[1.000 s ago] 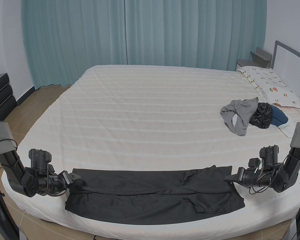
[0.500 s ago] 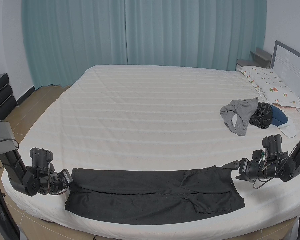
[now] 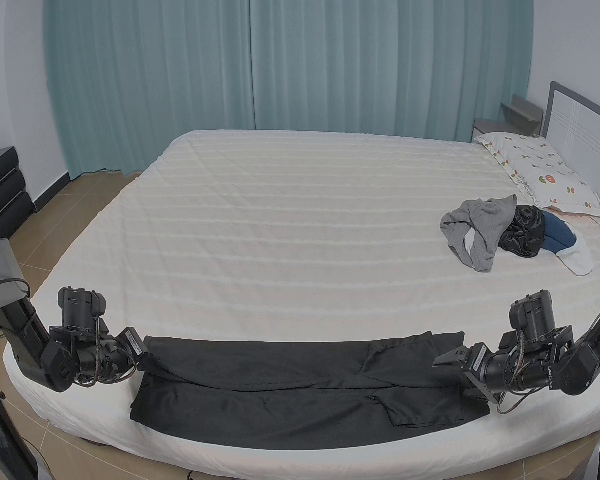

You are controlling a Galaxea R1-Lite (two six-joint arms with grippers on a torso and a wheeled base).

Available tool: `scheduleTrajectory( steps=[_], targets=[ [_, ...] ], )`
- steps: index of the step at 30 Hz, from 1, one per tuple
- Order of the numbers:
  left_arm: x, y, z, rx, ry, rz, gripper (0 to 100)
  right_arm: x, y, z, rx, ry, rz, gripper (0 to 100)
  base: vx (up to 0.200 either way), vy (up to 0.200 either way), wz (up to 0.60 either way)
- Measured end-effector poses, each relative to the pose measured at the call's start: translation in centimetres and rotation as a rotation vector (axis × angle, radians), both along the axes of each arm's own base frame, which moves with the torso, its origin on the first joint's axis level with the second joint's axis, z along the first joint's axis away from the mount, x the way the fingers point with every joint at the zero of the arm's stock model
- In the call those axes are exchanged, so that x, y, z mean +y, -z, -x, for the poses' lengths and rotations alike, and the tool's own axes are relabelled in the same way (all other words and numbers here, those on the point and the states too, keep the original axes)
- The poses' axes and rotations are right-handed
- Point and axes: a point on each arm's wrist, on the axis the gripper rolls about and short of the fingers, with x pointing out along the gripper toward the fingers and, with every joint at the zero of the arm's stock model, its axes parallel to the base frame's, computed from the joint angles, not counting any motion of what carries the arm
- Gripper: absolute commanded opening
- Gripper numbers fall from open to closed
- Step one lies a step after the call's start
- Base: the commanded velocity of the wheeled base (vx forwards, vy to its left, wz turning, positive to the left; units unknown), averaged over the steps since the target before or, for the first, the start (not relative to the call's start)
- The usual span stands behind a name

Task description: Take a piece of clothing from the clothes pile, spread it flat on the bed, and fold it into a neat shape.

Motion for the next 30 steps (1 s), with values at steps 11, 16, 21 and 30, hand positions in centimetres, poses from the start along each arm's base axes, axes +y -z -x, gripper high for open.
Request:
scheduleTrajectory(
  steps=[11,16,21,30],
  targets=[
    [-0.2,-0.5,0.1,-0.017,0.004,0.004,0,0.7,1.3,-1.0,0.046,0.071,0.019,100,0.0,0.0,0.0],
    [-0.2,-0.5,0.1,-0.019,0.004,0.004,0,0.8,1.8,-1.9,0.05,0.085,0.027,0,0.0,0.0,0.0],
    [-0.2,-0.6,0.0,-0.021,0.004,0.004,0,0.9,2.1,-2.5,0.048,0.093,0.036,0,0.0,0.0,0.0],
    [0.1,-0.8,-0.3,-0.037,0.001,-0.003,0,0.4,1.3,-3.7,0.004,0.131,0.03,0,0.0,0.0,0.0]
  ],
)
